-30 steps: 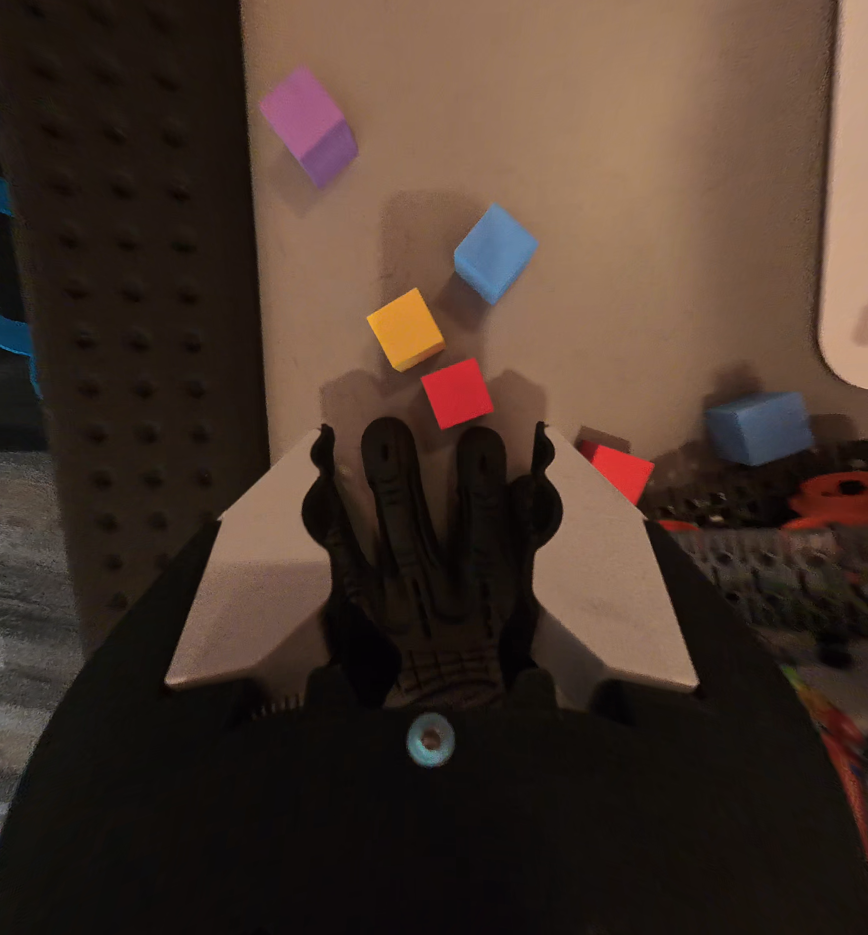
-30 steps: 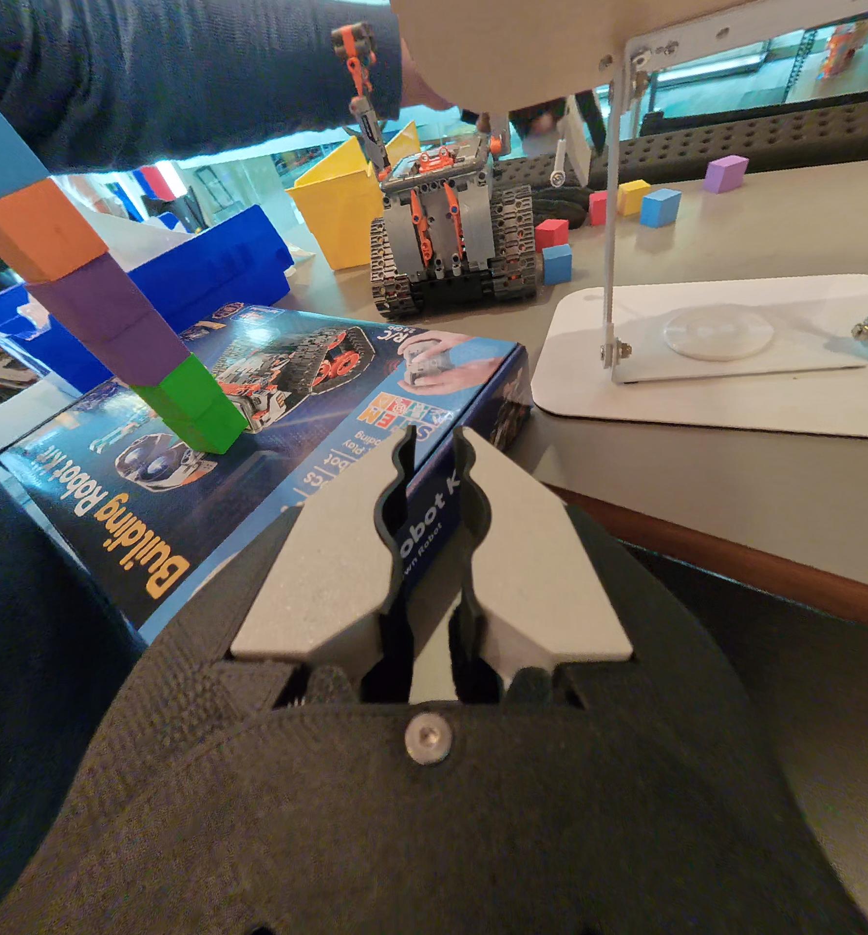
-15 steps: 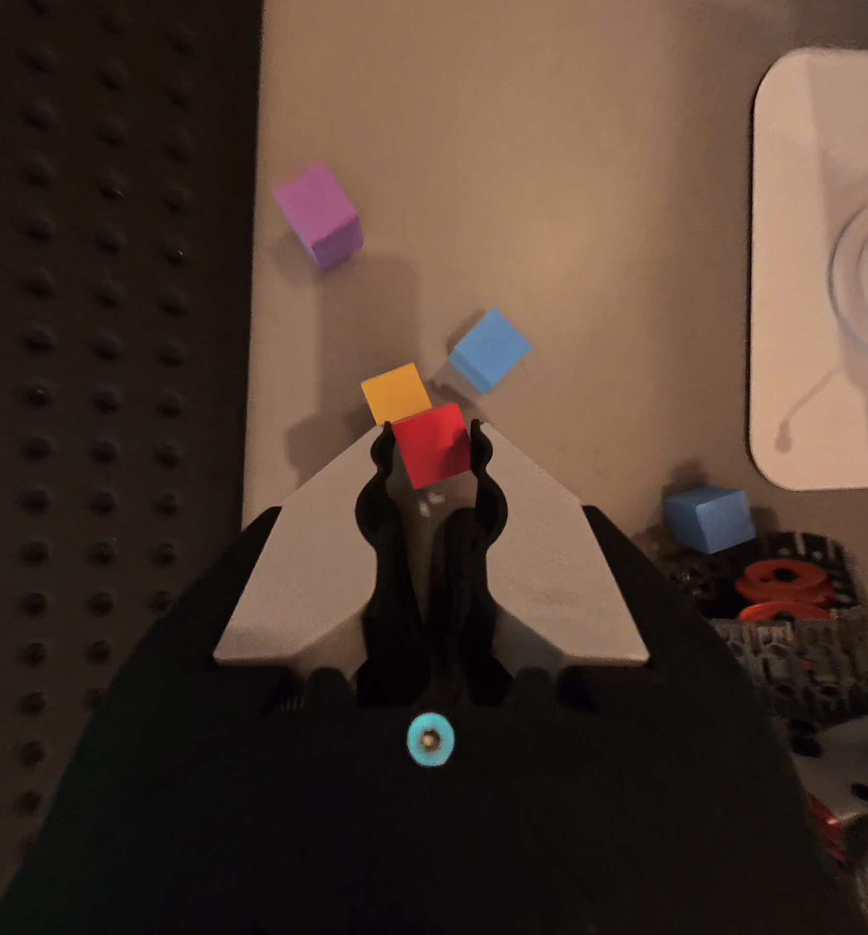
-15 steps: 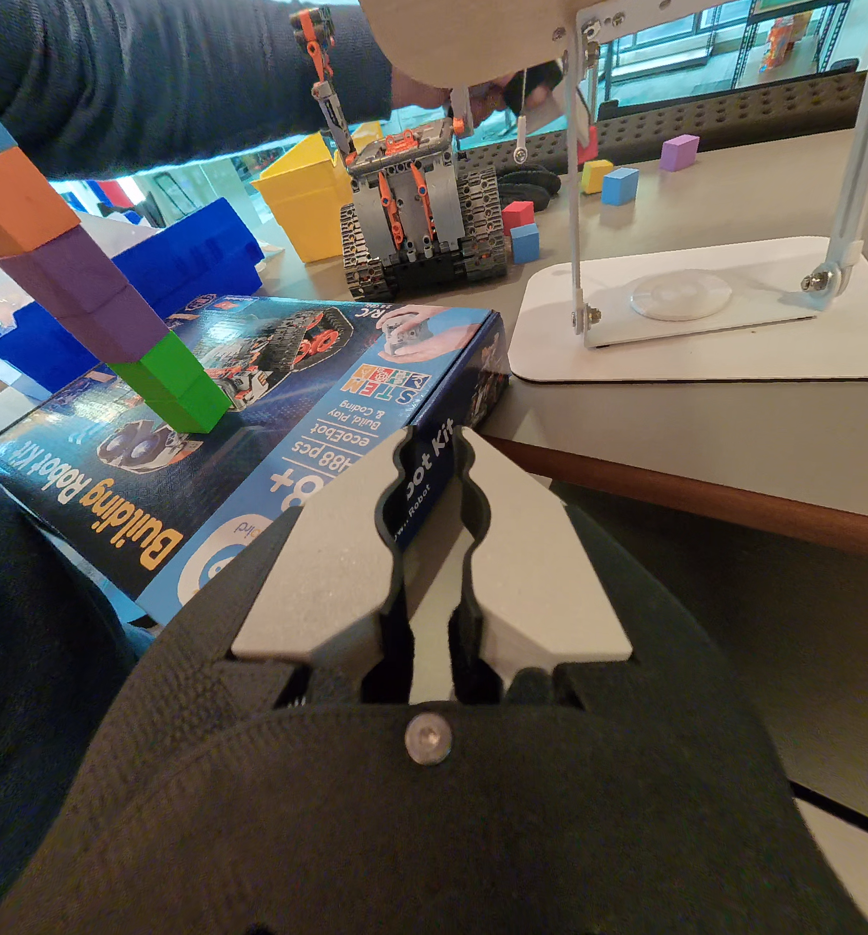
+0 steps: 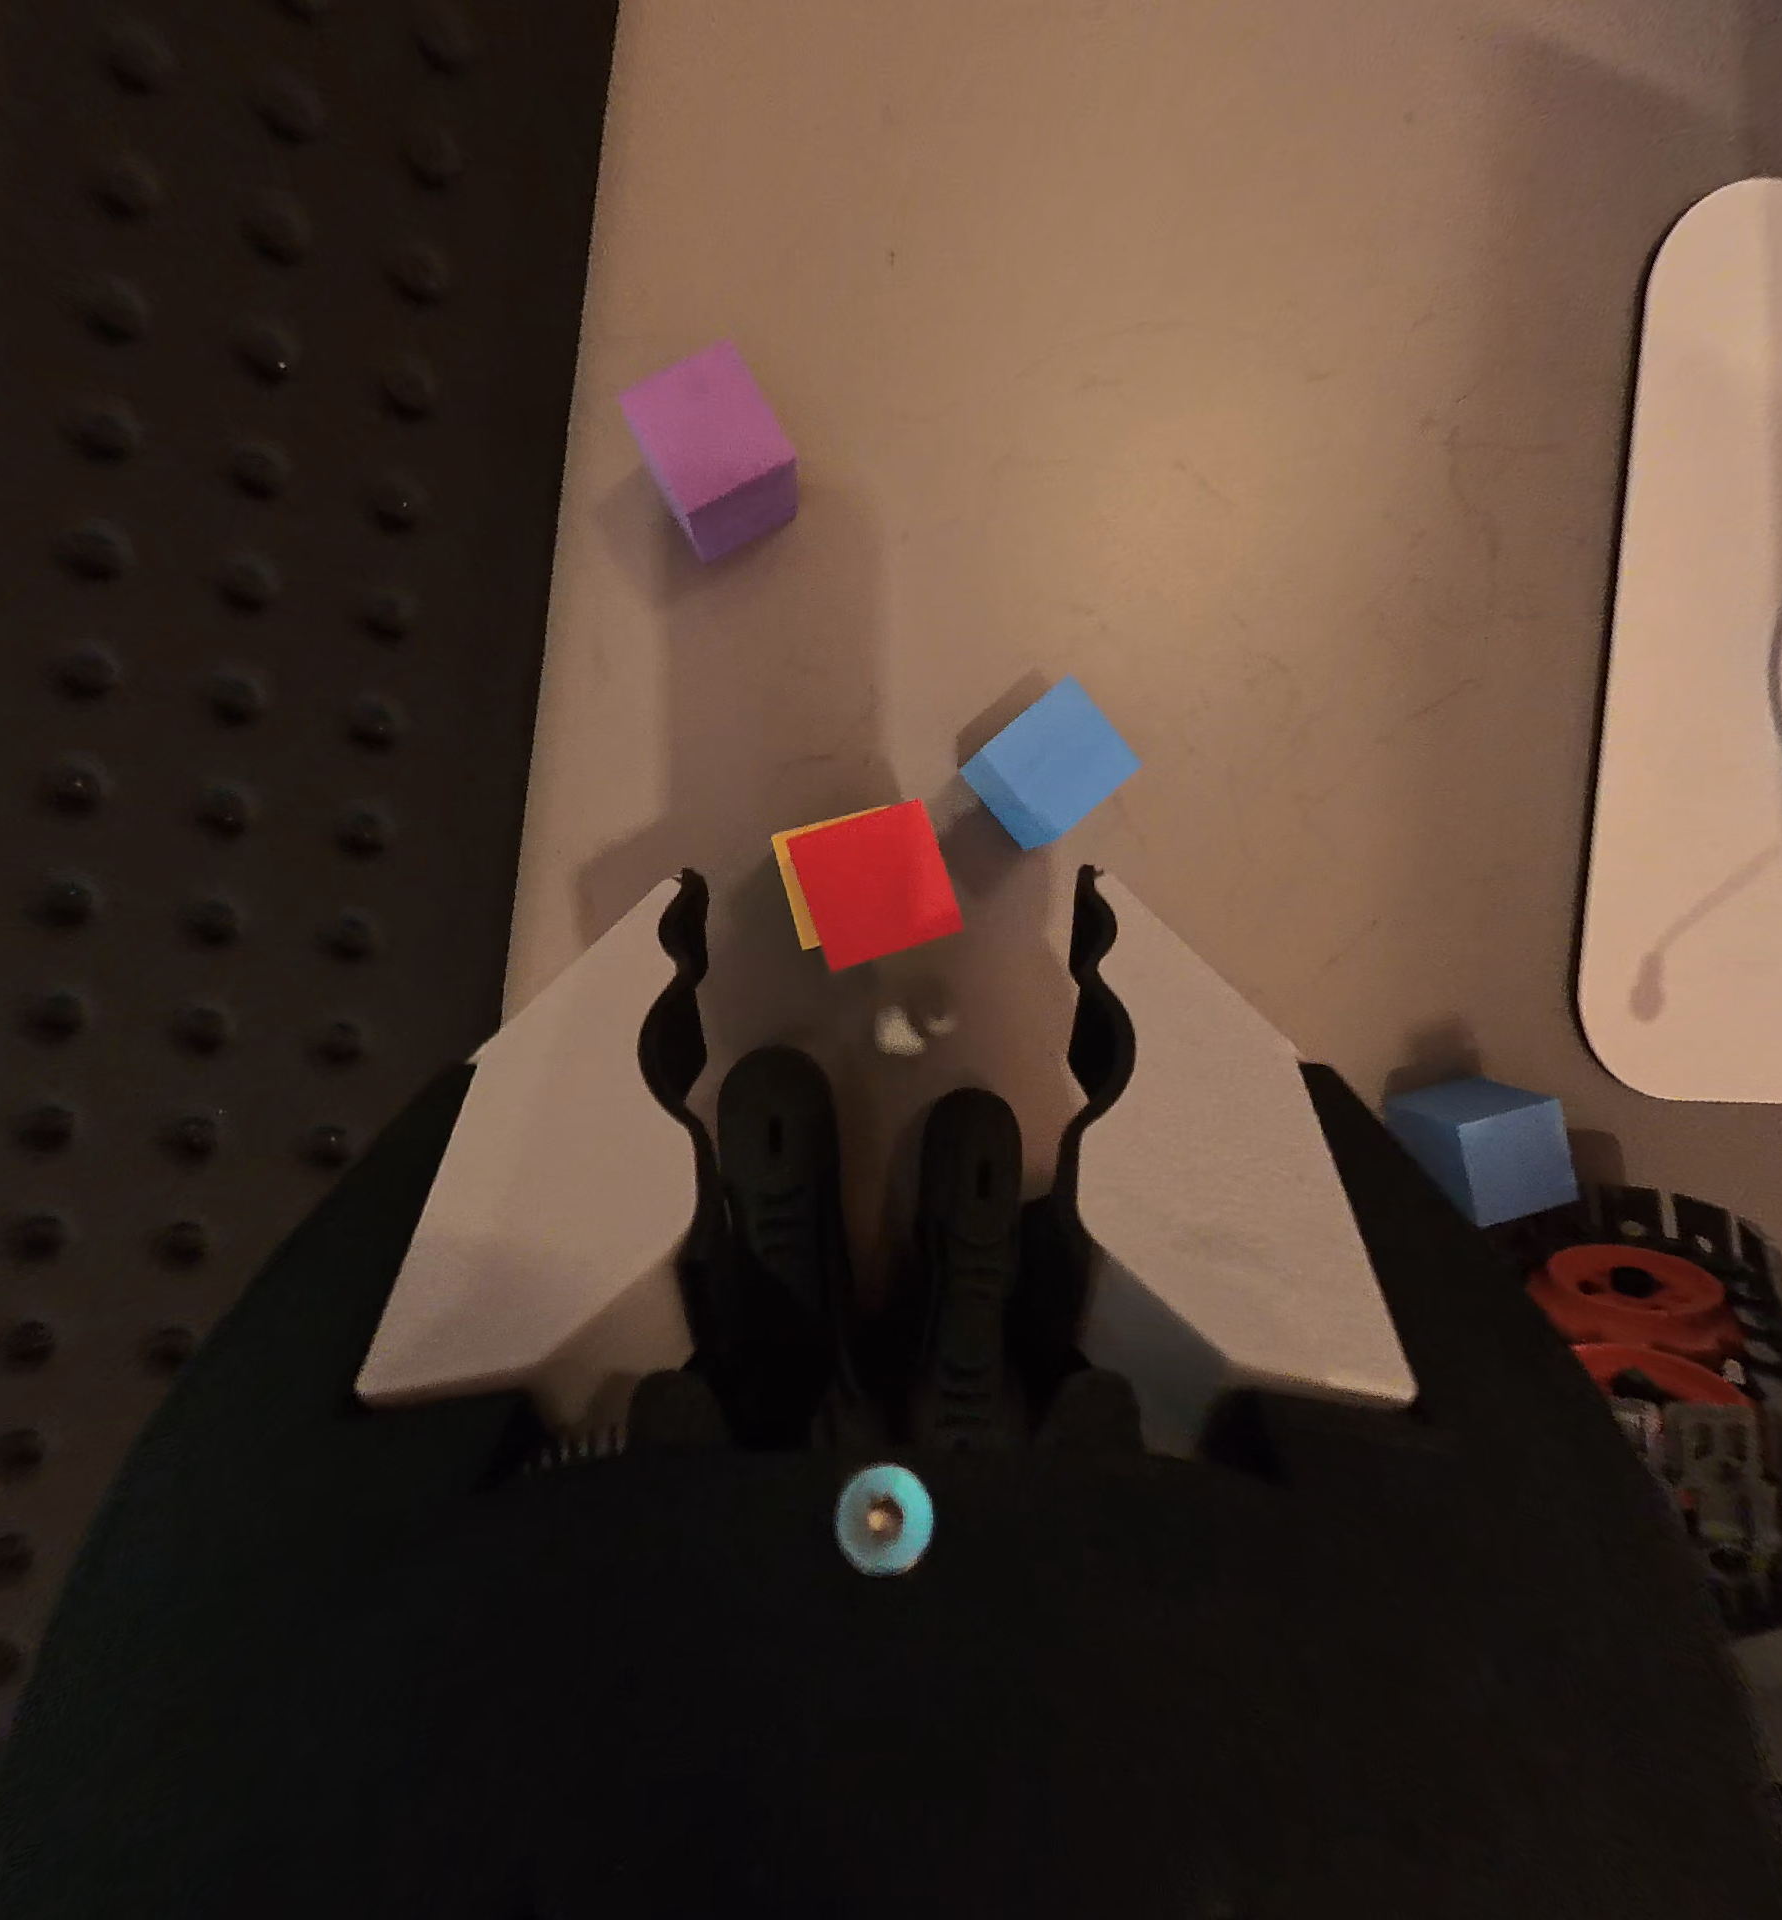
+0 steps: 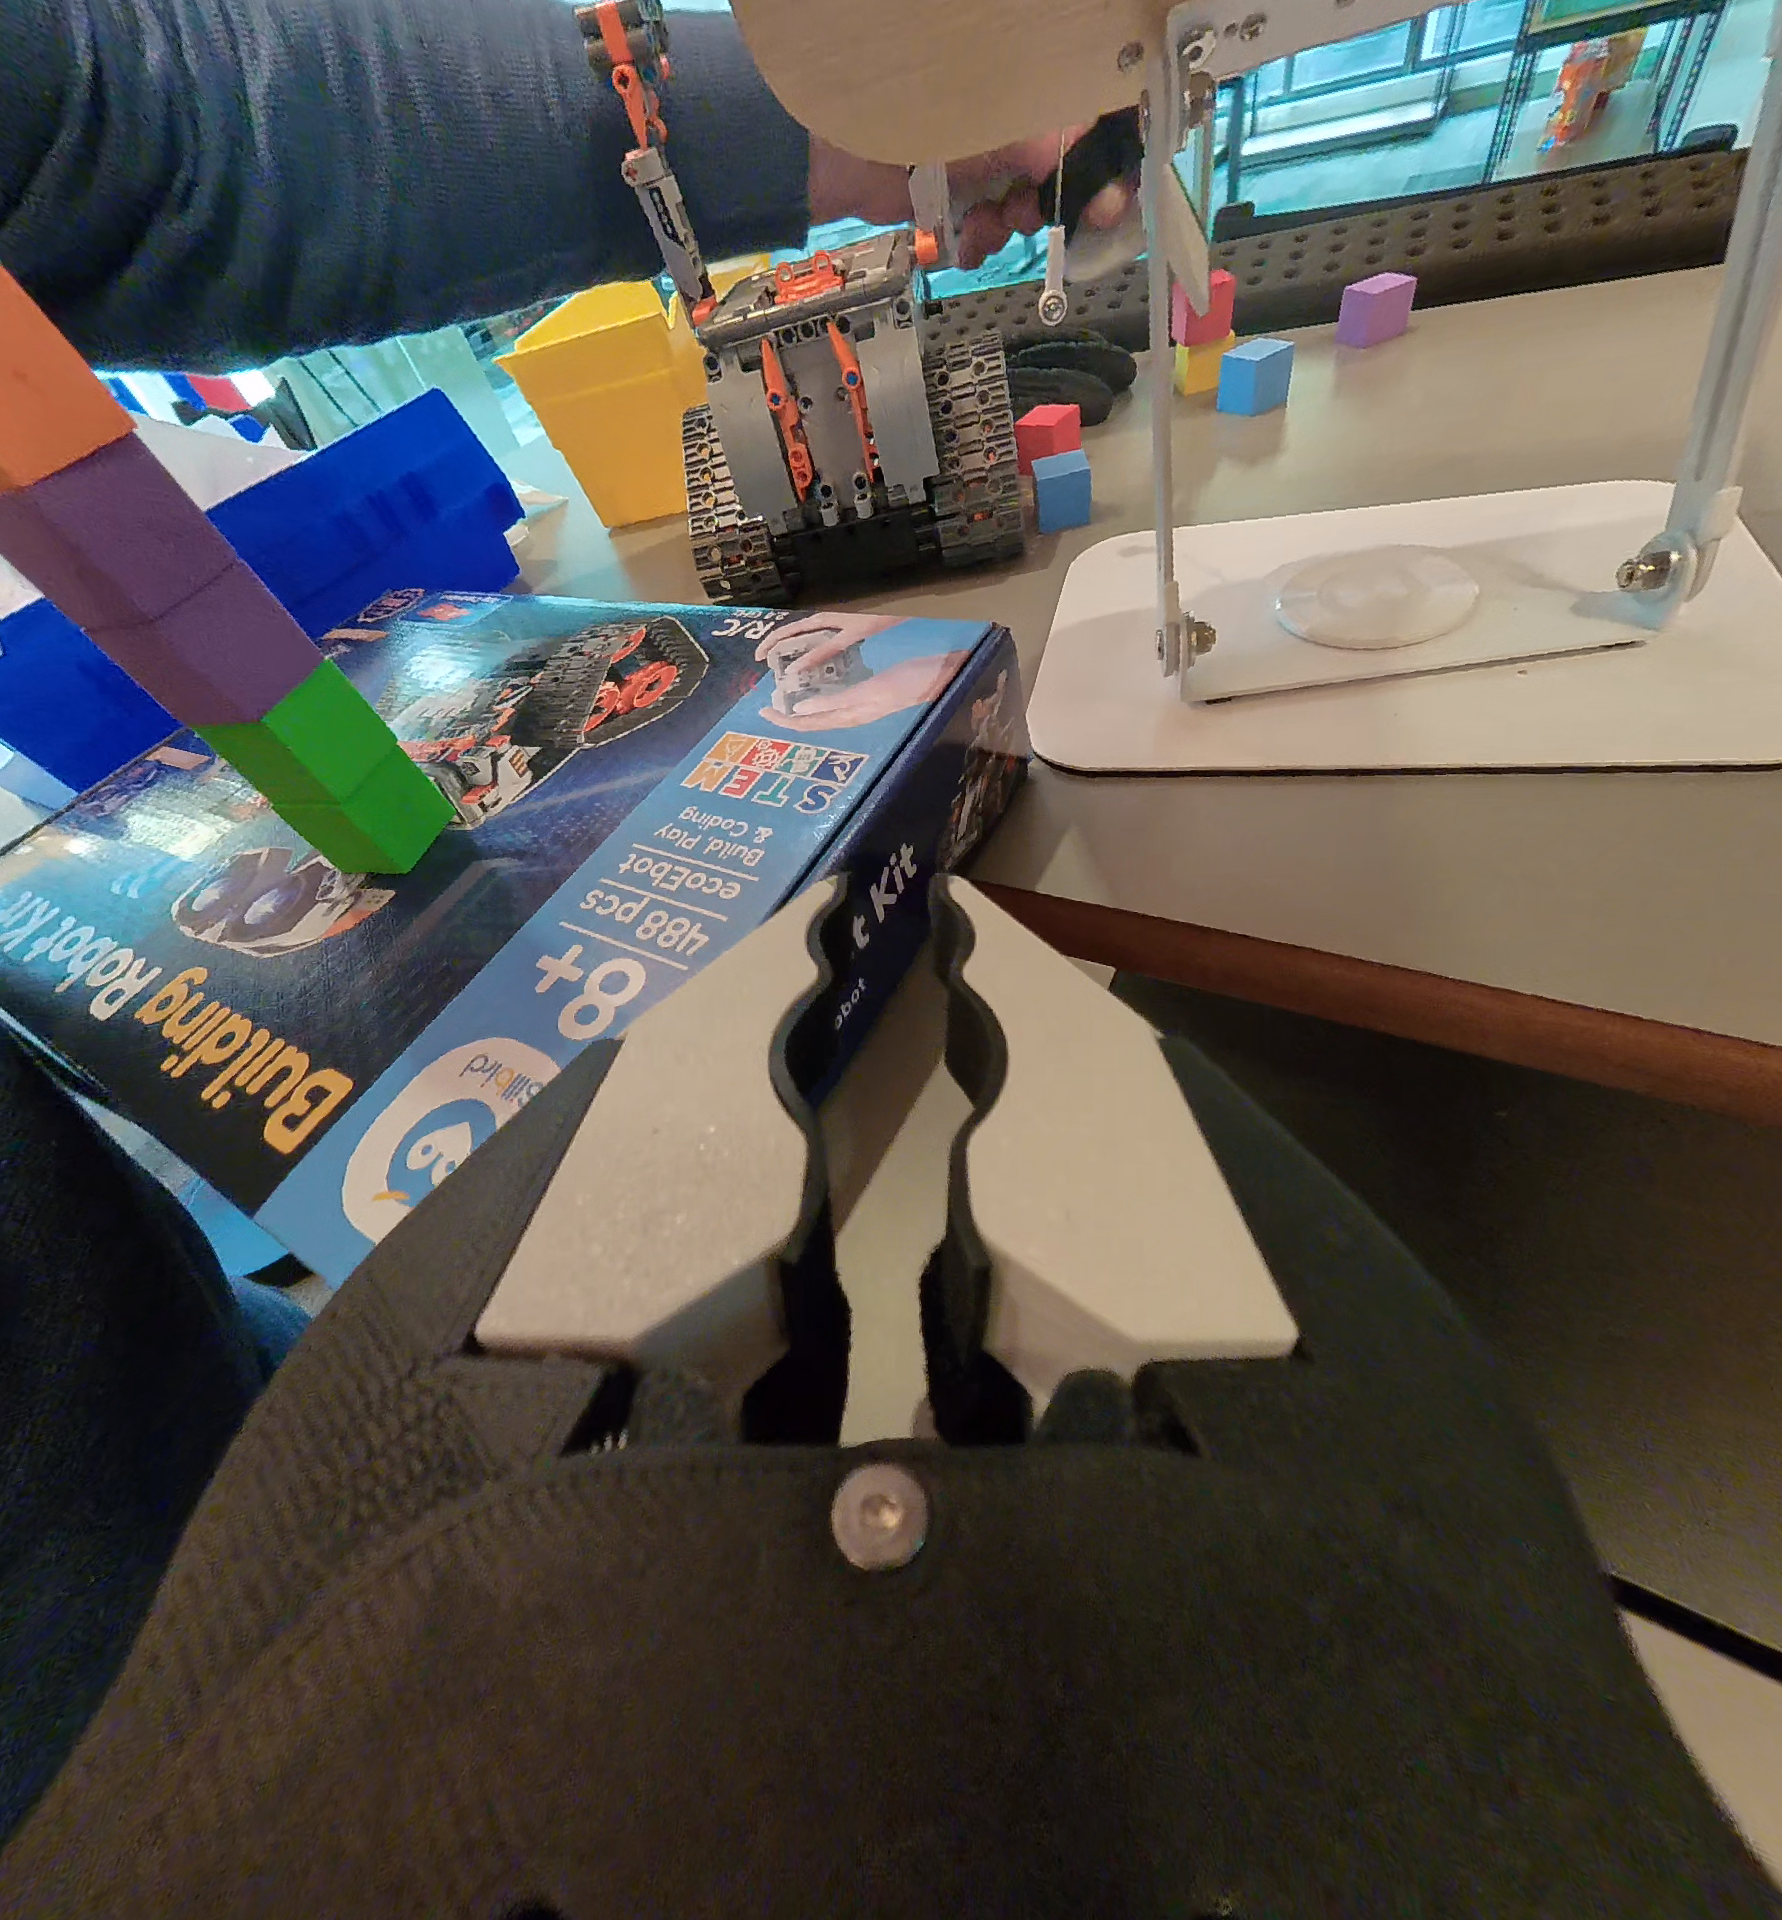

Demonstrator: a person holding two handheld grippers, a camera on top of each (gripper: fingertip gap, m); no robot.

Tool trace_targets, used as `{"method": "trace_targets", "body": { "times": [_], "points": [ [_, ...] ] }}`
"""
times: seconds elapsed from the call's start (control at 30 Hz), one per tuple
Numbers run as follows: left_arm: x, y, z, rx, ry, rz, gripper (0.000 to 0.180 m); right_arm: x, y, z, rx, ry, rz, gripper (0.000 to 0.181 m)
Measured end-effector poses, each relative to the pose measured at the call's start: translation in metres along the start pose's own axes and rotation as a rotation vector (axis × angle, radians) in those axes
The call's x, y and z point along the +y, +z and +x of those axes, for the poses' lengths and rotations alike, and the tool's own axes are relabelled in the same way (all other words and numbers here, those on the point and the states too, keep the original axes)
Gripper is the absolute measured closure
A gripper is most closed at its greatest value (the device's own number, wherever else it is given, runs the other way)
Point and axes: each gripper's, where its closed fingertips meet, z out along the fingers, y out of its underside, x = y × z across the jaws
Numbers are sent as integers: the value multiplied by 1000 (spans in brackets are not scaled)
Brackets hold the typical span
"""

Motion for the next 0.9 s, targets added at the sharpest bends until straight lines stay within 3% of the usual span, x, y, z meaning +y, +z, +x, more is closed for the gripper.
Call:
{"method": "trace_targets", "body": {
  "times": [0.13, 0.27, 0.37, 0.9],
  "points": [
    [13, 13, -8, -40, 5, -43, 113, 1, 0, 2, 1, 5, 2, 168],
    [10, 23, -10, -74, 51, -36, 143, 1, 2, 2, 3, 2, 0, 168],
    [9, 27, -11, -66, 43, -25, 150, 3, 2, 1, 7, -3, -9, 168],
    [28, -142, 9, -162, -15, 83, 151, -27, -7, -26, -122, -149, 38, 168]
  ]
}}
